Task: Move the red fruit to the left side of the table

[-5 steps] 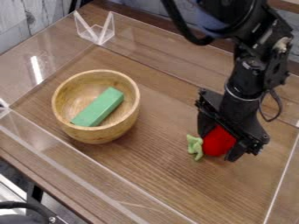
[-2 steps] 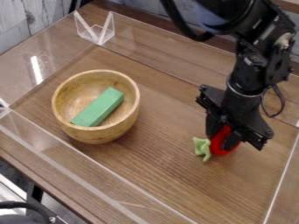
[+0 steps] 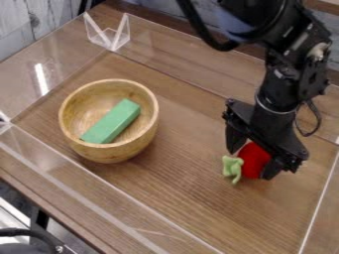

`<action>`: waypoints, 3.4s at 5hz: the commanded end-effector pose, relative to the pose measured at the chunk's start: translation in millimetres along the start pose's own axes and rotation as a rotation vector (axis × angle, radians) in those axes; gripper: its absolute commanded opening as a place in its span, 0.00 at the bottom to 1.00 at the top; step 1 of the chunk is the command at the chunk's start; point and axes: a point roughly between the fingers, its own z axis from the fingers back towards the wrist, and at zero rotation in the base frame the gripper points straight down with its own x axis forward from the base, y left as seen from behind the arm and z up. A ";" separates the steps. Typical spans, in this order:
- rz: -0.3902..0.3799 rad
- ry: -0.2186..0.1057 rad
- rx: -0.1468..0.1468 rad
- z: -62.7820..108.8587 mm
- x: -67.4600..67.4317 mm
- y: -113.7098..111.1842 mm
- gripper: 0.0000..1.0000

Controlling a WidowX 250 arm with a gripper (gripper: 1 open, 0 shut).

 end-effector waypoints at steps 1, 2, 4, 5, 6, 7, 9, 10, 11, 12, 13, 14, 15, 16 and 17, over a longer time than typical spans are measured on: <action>0.014 -0.034 -0.008 2.6 5.7 3.5 1.00; 0.029 -0.034 -0.011 7.1 5.6 6.4 0.00; 0.163 -0.081 -0.002 40.5 22.8 49.5 0.00; 0.267 -0.091 0.013 43.0 34.9 84.3 0.00; 0.322 -0.091 0.023 31.4 46.9 112.5 0.00; 0.328 -0.093 0.025 22.3 52.4 134.7 0.00; 0.331 -0.097 0.005 4.9 64.2 158.7 0.00; 0.331 -0.094 -0.010 0.2 66.2 163.4 1.00; 0.335 -0.092 -0.033 0.5 65.4 165.3 1.00; 0.324 -0.093 -0.041 -2.3 66.2 166.6 1.00; 0.305 -0.094 -0.047 -3.9 66.5 164.9 1.00; 0.292 -0.092 -0.049 -6.9 65.7 163.8 1.00; 0.284 -0.090 -0.052 -10.0 63.5 163.2 1.00; 0.280 -0.087 -0.054 -13.7 59.3 162.5 1.00; 0.280 -0.089 -0.055 -14.2 59.0 163.7 1.00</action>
